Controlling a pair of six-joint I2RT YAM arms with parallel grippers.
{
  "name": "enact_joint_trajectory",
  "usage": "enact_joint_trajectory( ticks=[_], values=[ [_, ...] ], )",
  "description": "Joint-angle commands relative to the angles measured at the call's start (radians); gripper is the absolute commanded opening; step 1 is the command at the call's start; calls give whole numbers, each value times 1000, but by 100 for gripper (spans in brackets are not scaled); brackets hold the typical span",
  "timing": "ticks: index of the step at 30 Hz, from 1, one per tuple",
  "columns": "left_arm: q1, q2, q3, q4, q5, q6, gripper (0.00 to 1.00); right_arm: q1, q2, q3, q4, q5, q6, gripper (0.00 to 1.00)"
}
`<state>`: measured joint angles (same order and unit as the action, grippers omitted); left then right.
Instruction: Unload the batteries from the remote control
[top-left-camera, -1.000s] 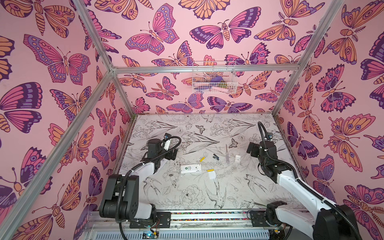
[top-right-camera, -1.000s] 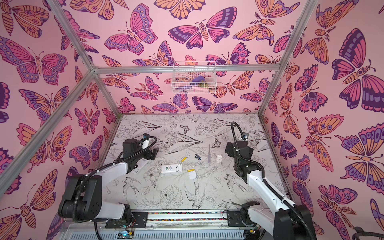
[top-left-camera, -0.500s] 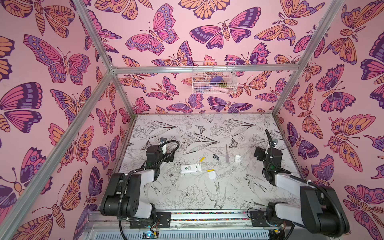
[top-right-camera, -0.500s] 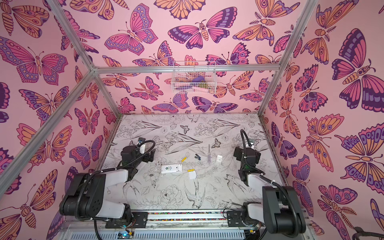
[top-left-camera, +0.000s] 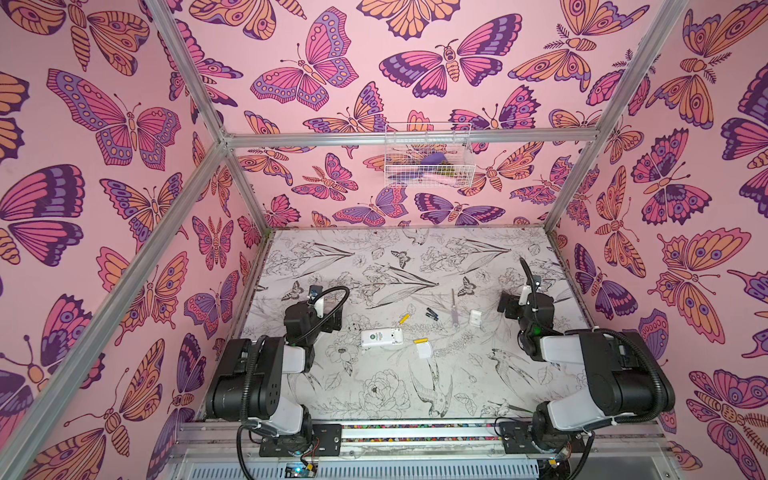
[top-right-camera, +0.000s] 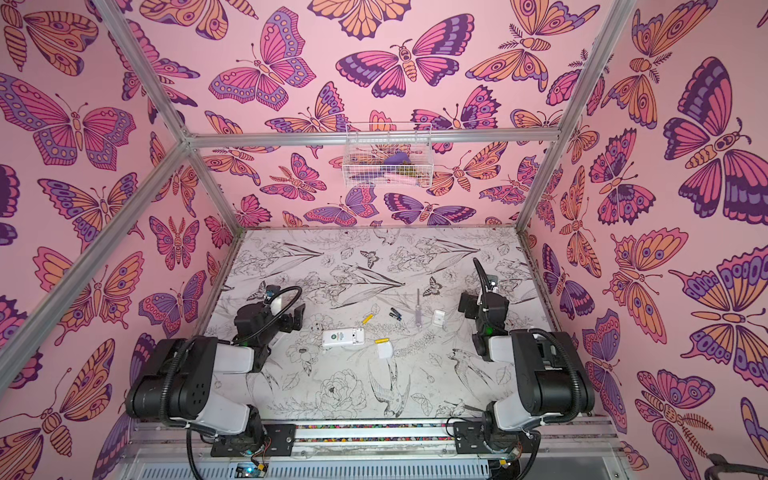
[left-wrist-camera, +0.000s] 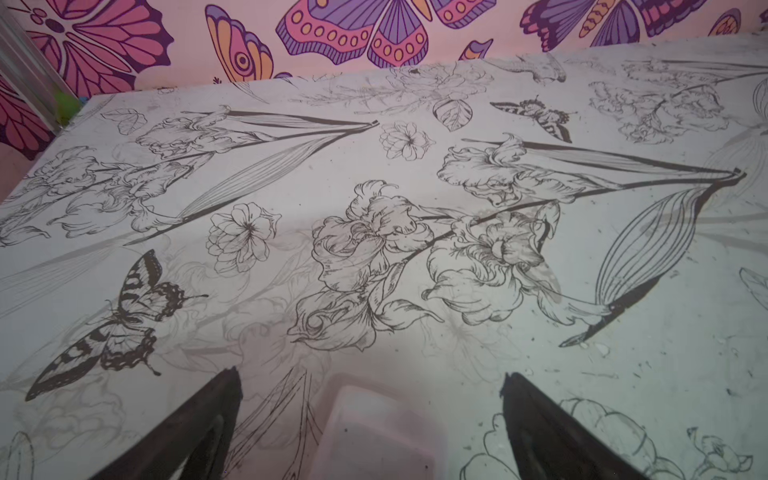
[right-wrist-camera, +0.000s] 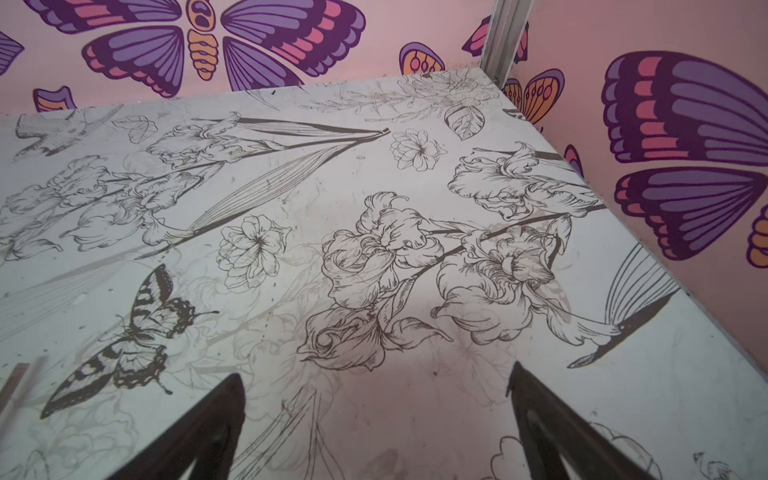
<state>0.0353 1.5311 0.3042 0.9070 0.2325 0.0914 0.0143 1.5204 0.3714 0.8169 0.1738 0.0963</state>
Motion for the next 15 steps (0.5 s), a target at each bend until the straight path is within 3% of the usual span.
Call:
enact_joint_trajectory(
  ticks=[1,15],
  values=[
    [12,-4,44,-4,22,-25,100,-4,-14,15,21,-17,-15,99],
    [12,-5,47,-3,21,-25,99,-4,-14,24,3,-17,-15,99]
  ],
)
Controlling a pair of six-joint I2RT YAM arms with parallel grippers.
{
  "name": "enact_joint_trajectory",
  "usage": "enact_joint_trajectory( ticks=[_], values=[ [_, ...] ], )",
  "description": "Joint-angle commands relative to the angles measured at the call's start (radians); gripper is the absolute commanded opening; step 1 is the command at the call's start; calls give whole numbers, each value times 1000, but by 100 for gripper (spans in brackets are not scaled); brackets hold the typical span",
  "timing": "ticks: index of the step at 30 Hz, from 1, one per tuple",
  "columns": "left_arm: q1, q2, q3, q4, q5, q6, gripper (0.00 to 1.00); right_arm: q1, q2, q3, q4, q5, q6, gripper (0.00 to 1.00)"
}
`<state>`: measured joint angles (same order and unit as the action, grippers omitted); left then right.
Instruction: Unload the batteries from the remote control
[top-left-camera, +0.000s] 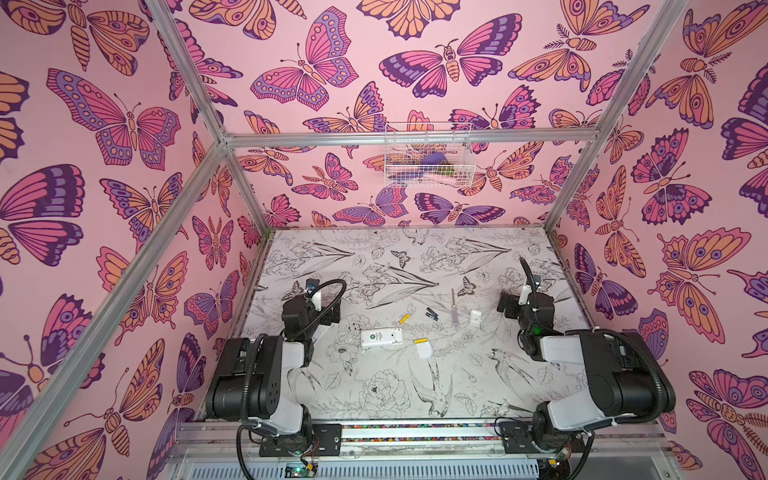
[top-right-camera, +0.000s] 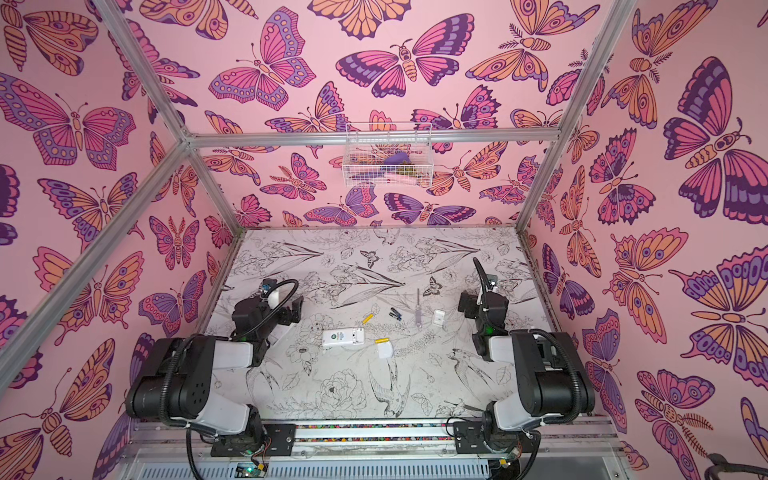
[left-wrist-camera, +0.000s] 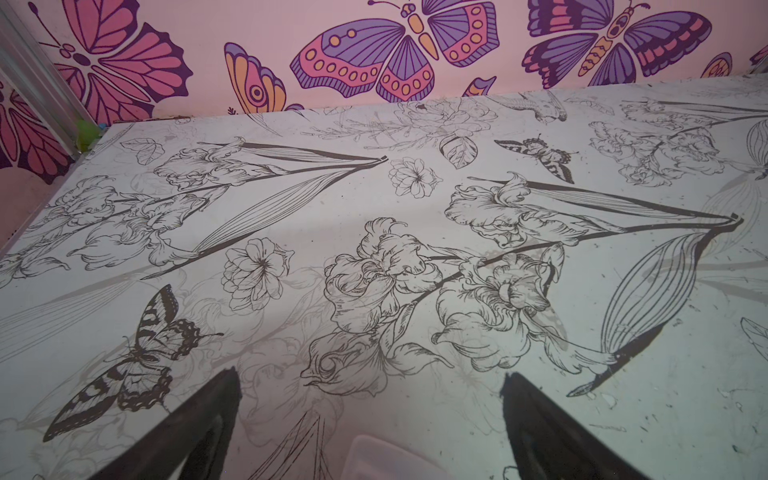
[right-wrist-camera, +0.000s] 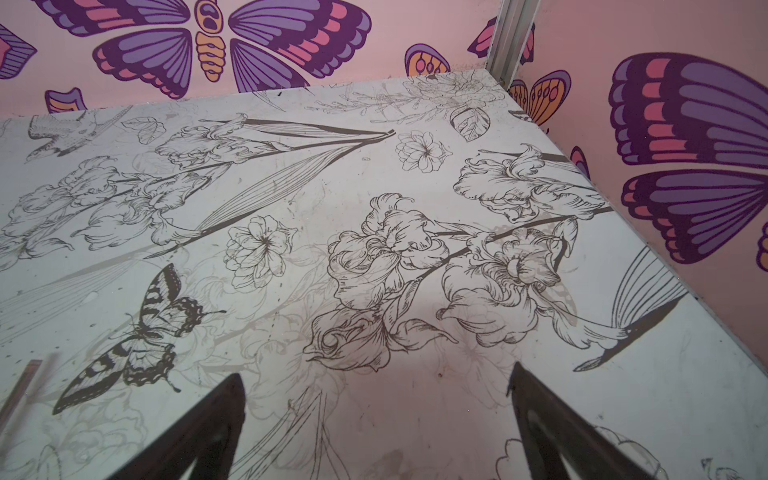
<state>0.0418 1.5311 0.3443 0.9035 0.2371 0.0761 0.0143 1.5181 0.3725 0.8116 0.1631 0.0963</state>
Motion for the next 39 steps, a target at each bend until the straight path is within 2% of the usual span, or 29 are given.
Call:
enact_joint_trajectory(
  ticks=[1,4,5,7,9,13,17,19,22,29,39],
  values=[
    [6,-5,7,1,16,-10,99,-4,-13,20,13,-7,-17,99],
    [6,-13,-5,33,23,0,99,-5,-15,19,15,-8,-17,99],
    [4,-28,-80,94,56,24,99,-5,-15,19,15,-8,-18,99],
    [-9,-25,-147,225,45,39,99,-5,-15,19,14,-7,-18,99],
    [-7,-19,-112,177,38,34,99,-4,-16,19,15,-8,-18,99],
    [0,-7,18,-27,-46,-21,99,-5,-16,19,14,-8,-18,99],
    [-7,-27,-114,160,41,37,99,-4,-15,19,14,-8,-18,99],
    [-8,-19,-87,129,31,27,99,-4,-14,20,14,-9,-18,99],
    [0,-10,23,-37,-38,-22,99,-4,-15,19,14,-9,-18,99],
    [3,1,13,1,-54,-25,99,-4,-15,19,15,-8,-18,99],
    [-5,7,30,-24,-140,-56,100,-4,-15,19,15,-8,-18,99]
  ],
)
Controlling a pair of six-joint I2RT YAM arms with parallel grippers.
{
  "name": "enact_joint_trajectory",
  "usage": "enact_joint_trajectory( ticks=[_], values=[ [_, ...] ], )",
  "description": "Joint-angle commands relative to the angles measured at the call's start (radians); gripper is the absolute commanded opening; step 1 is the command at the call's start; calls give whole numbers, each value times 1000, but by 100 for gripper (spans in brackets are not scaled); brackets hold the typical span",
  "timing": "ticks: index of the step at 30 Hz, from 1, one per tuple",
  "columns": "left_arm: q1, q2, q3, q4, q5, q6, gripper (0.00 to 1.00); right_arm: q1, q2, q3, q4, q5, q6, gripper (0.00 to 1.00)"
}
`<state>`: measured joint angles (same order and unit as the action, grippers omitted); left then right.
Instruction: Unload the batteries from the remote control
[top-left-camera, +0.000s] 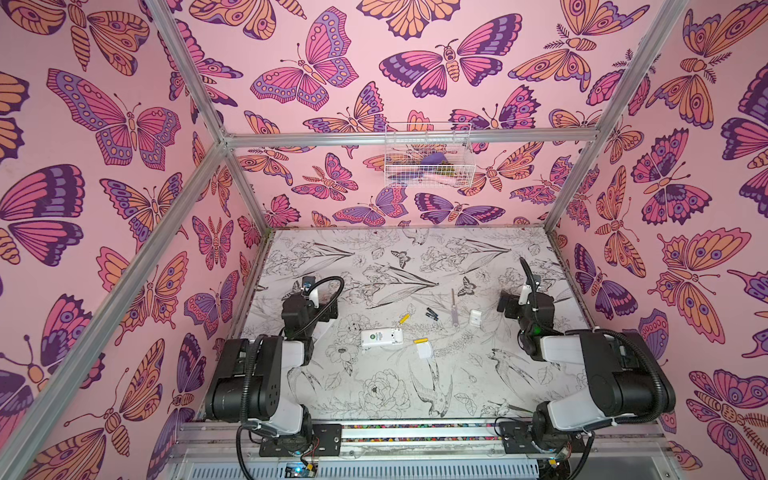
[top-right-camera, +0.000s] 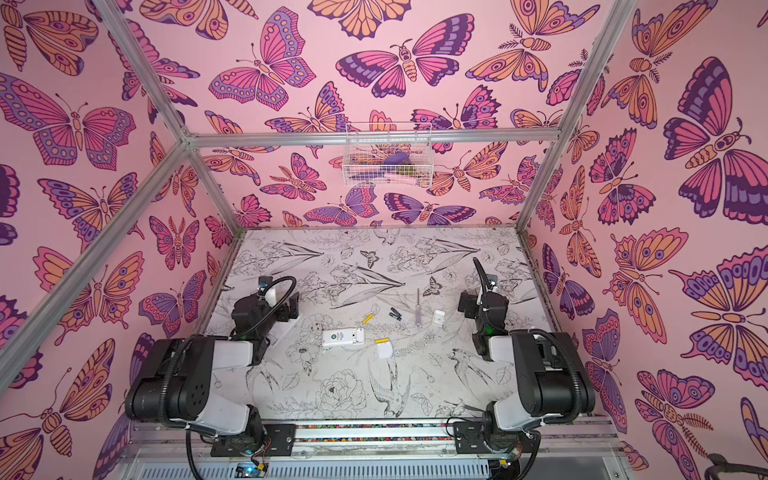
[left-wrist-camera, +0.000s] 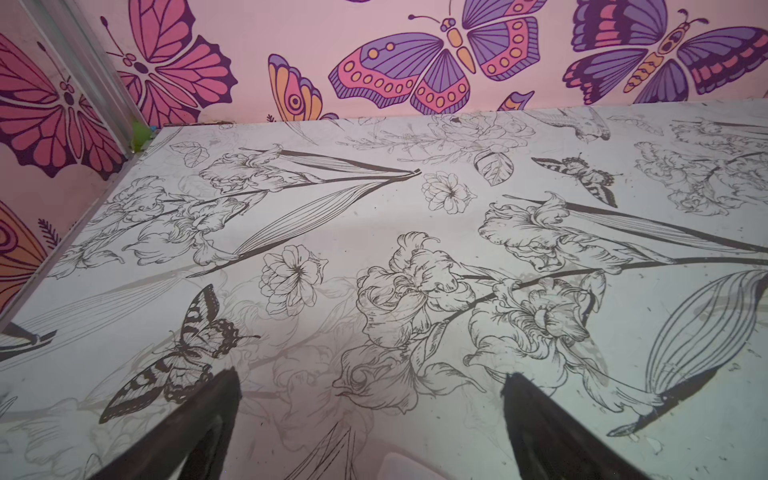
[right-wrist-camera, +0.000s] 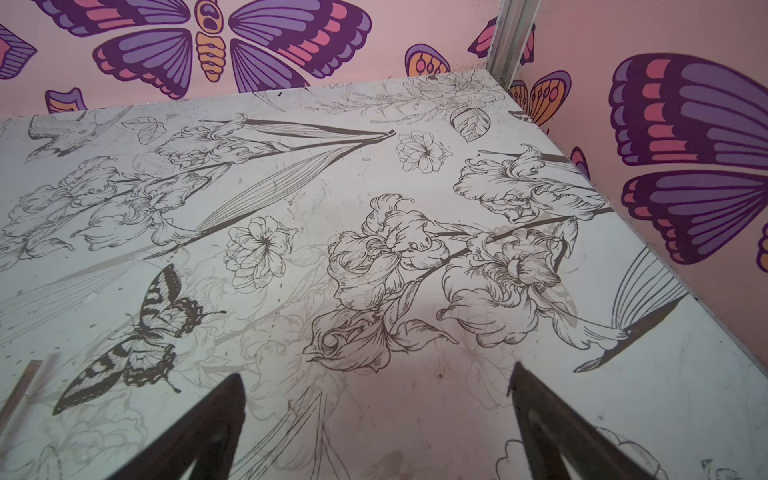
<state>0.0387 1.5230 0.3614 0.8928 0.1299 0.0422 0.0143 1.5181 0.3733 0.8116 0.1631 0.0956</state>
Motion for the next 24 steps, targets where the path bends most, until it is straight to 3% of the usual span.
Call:
enact_joint_trajectory(
  ticks=[1,4,8,10,12,13,17,21,24],
  values=[
    [-3,15,12,-13,-31,-16,100,-4,-15,18,14,-9,-17,99],
    [-25,-10,-22,42,15,36,100,-4,-15,18,15,-8,-17,99],
    [-45,13,-170,287,74,79,100,-5,-15,18,15,-7,-17,99],
    [-47,17,-121,202,-3,55,98,-4,-15,18,16,-9,-17,99],
    [-53,6,10,-24,-130,5,98,-4,-15,18,15,-8,-17,99],
    [-46,0,21,-45,-134,-12,100,-4,-15,18,17,-7,-17,99],
    [-54,12,-95,154,-37,44,100,-4,-15,18,14,-9,-17,99],
    [-49,6,14,-29,-138,-7,100,-5,-15,18,17,-8,-17,99],
    [-49,18,9,2,-144,-8,100,-2,-15,17,16,-7,-17,99]
  ],
)
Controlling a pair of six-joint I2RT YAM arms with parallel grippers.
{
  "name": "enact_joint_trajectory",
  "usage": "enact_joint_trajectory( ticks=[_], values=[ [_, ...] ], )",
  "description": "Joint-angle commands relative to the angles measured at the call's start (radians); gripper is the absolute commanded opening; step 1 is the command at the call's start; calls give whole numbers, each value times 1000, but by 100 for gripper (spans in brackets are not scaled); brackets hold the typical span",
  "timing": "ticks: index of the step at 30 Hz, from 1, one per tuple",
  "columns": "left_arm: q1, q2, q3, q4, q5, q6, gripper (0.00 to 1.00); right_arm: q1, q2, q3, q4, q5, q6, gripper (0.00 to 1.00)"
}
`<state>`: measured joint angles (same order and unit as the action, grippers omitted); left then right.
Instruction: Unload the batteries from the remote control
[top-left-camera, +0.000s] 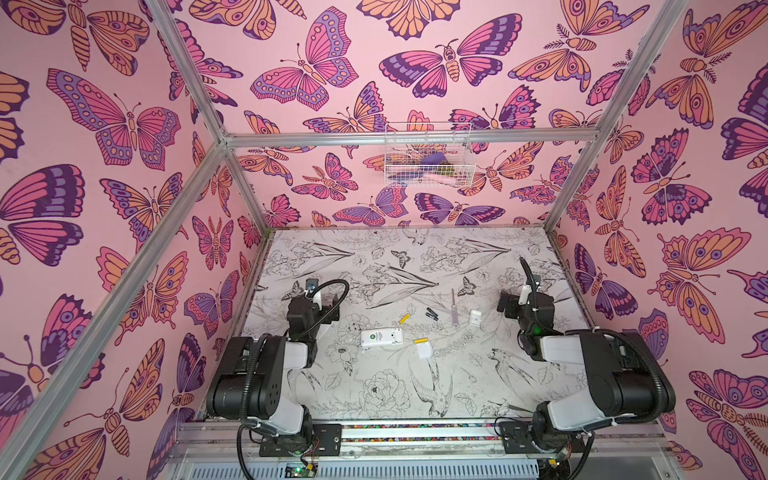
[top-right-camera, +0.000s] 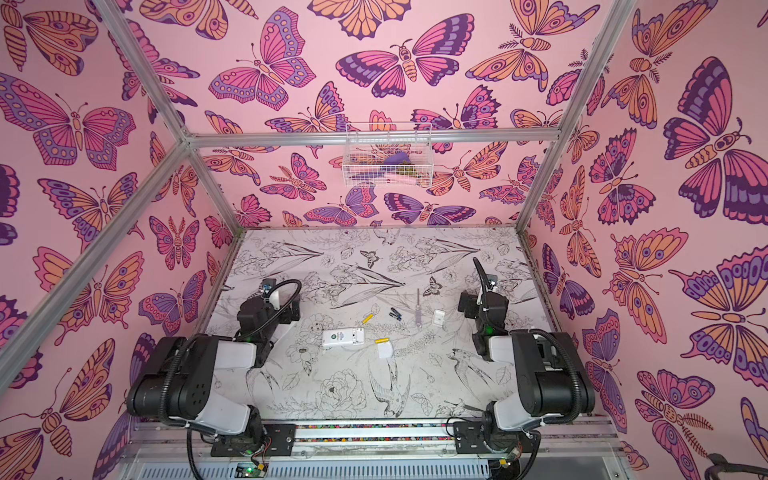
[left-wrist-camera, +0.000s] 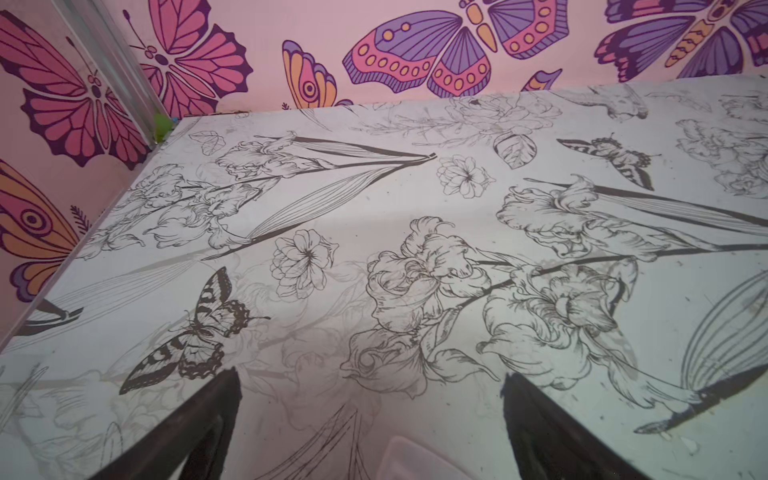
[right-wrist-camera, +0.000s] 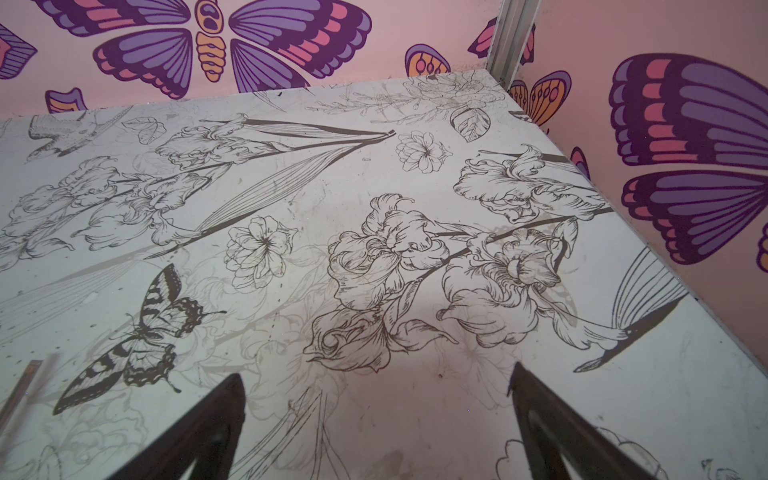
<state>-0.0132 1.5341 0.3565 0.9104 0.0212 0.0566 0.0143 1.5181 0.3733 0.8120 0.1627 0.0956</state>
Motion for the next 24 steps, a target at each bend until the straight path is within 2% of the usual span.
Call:
enact_joint_trajectory(
  ticks=[1,3,5,6,7,8,9,11,14,17,24],
  values=[
    [2,-1,12,-21,-33,-21,99,-4,-15,18,15,-8,-17,99],
    [1,-24,-38,41,54,17,98,-4,-15,18,15,-8,-17,99],
    [-1,-9,-130,197,126,50,97,-4,-15,18,15,-8,-17,99],
    [-1,10,-121,205,109,45,96,-4,-16,18,15,-8,-17,99],
    [-2,12,-75,125,51,23,98,-5,-15,18,16,-8,-17,99],
    [-3,1,9,-25,-9,-6,99,-4,-15,18,14,-7,-18,99],
    [10,-14,32,-87,-16,-28,100,-4,-15,18,17,-8,-17,99],
    [12,13,12,0,-24,-24,100,-4,-15,18,16,-8,-17,99],
    [3,-11,19,-56,-43,-21,100,-4,-16,18,15,-8,-17,99],
    [-3,11,4,10,-56,-18,100,-4,-15,18,15,-8,-17,99],
    [-18,1,-2,7,-93,-15,100,-4,-15,18,15,-6,-17,99]
  ],
)
